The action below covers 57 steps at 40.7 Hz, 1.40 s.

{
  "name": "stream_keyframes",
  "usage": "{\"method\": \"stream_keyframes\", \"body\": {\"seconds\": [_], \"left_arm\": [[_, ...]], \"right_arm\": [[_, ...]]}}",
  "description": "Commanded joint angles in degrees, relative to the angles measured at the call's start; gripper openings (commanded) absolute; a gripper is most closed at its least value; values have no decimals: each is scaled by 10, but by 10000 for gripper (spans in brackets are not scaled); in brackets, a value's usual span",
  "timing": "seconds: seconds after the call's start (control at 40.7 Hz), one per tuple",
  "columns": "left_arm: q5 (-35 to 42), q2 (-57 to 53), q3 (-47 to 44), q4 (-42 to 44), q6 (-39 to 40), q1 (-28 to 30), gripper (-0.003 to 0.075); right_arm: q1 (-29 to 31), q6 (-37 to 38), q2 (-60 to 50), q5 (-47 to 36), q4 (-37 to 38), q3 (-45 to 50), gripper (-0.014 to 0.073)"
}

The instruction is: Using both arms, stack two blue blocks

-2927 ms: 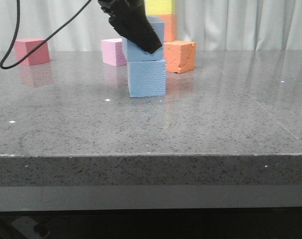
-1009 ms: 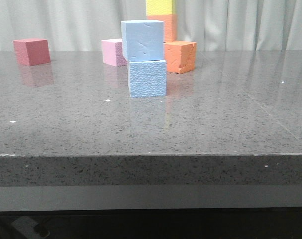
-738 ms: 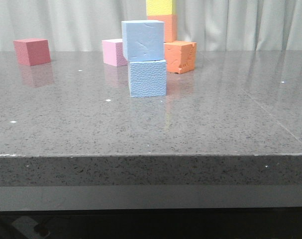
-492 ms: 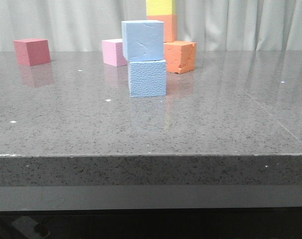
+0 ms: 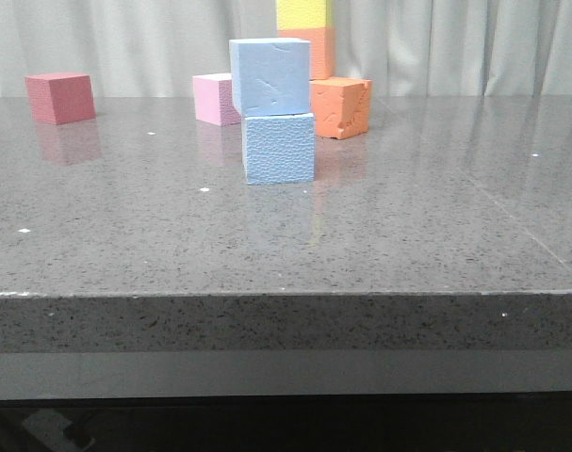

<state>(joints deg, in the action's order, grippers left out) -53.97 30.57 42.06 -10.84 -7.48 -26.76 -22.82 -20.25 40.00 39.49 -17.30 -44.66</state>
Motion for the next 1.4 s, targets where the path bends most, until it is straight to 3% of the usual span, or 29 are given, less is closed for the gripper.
{"method": "stream_keyframes", "body": {"seconds": [0.0,0.123,0.295,0.394,0.664,0.91,1.009,1.132,1.378], "left_arm": [[41,2,14,-12,6,-3,518],[41,2,14,-12,6,-3,360],[41,2,14,-12,6,-3,167],[41,2,14,-12,6,-3,93],[41,2,14,-12,6,-3,-17],[98,-56,-37,-12,6,7,-20],[162,-118,-94,75,6,50,-20],[273,-192,-184,118,6,110,-20],[460,-304,-368,47,6,214,-20]], "right_arm": [[5,-4,-2,-28,-9,-14,538],[5,-4,-2,-27,-9,-14,335],[5,-4,-2,-27,-9,-14,-16],[5,-4,-2,-27,-9,-14,-136],[5,-4,-2,-27,-9,-14,-128],[5,-4,-2,-27,-9,-14,-128],[5,-4,-2,-27,-9,-14,-128],[5,-4,-2,-27,-9,-14,-128],[5,-4,-2,-27,-9,-14,-128]]}}
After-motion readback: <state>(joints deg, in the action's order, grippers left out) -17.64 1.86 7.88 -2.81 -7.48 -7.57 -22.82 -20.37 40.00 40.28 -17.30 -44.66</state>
